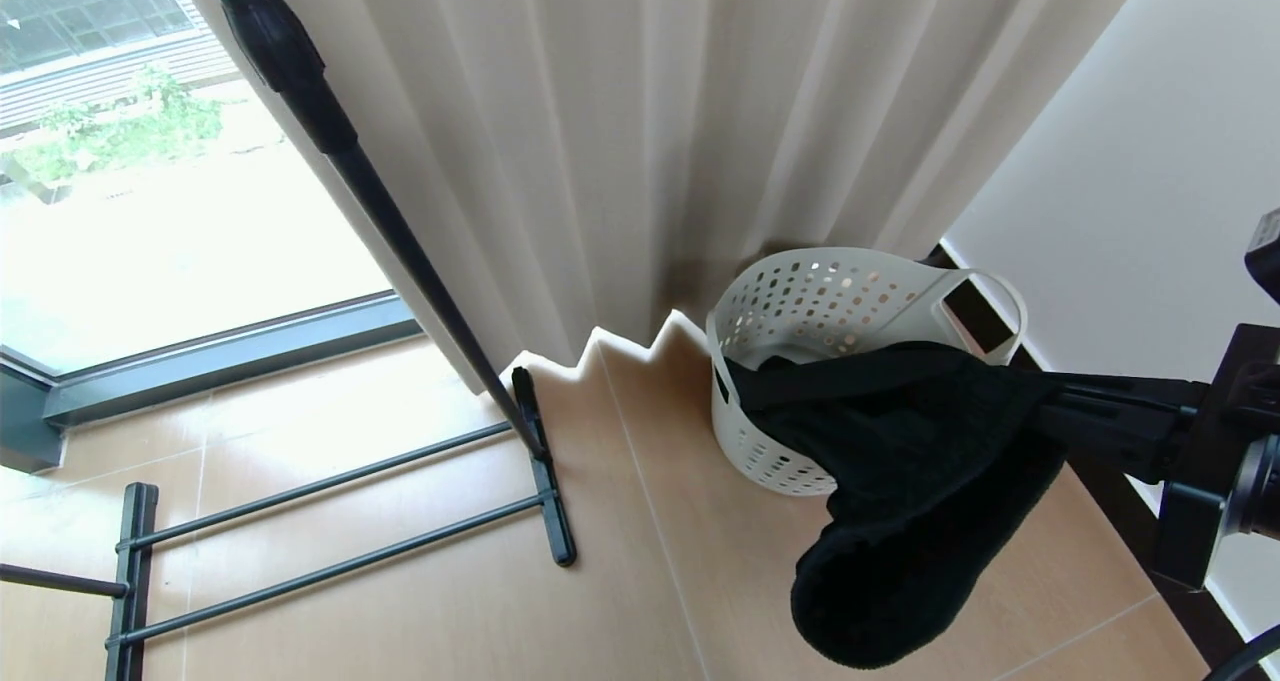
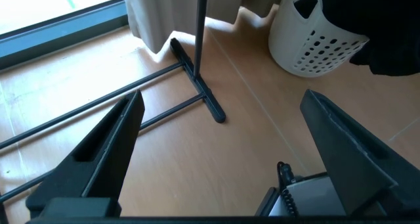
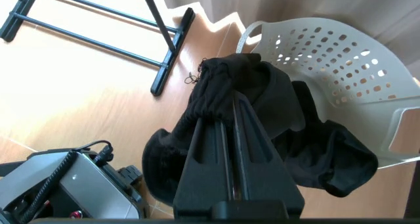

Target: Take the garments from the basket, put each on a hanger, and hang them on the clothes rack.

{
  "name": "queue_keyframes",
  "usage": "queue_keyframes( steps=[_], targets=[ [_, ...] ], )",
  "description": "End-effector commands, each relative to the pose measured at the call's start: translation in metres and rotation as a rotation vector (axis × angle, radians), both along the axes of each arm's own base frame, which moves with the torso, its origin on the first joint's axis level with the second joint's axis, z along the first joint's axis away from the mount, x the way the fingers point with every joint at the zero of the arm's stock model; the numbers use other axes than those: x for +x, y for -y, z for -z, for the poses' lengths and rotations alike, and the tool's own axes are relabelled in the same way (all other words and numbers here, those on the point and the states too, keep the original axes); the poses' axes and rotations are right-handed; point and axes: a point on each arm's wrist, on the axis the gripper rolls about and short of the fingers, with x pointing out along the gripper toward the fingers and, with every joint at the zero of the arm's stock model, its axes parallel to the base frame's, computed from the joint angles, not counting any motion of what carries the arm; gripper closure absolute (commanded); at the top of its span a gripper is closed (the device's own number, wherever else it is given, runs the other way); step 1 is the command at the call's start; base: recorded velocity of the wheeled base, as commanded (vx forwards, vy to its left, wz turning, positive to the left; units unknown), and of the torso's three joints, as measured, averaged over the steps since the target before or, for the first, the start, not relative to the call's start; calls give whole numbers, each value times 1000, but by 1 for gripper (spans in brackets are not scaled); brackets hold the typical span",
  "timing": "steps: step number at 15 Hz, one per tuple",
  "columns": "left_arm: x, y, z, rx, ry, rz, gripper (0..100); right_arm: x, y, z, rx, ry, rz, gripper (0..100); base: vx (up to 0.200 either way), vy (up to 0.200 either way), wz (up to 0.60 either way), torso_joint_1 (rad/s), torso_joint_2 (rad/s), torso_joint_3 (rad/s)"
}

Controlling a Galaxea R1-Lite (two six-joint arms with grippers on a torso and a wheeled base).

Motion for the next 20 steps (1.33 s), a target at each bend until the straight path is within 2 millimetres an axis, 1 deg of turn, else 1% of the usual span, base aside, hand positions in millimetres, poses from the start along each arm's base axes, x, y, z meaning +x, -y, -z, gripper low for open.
queue_keyframes(
  steps=[1, 3, 7, 12, 20],
  targets=[
    [0, 0, 0, -1, -1, 1, 0, -1, 1, -1, 4, 4, -1, 100, 0, 0, 0, 2, -2, 198],
    [0, 0, 0, -1, -1, 1, 0, -5, 4, 2, 4, 4, -4, 100, 0, 0, 0, 2, 2, 198],
    [0, 0, 0, -2, -2, 1, 0, -5, 4, 3, -2, 3, -3, 100, 0, 0, 0, 7, -44, 155],
    [0, 0, 0, -1, 0, 2, 0, -4, 4, 1, 1, 6, -3, 100, 0, 0, 0, 79, -394, -101],
    [0, 0, 0, -1, 0, 8, 0, -4, 3, 0, 13, 21, -2, 100, 0, 0, 0, 148, -477, -132]
  ],
)
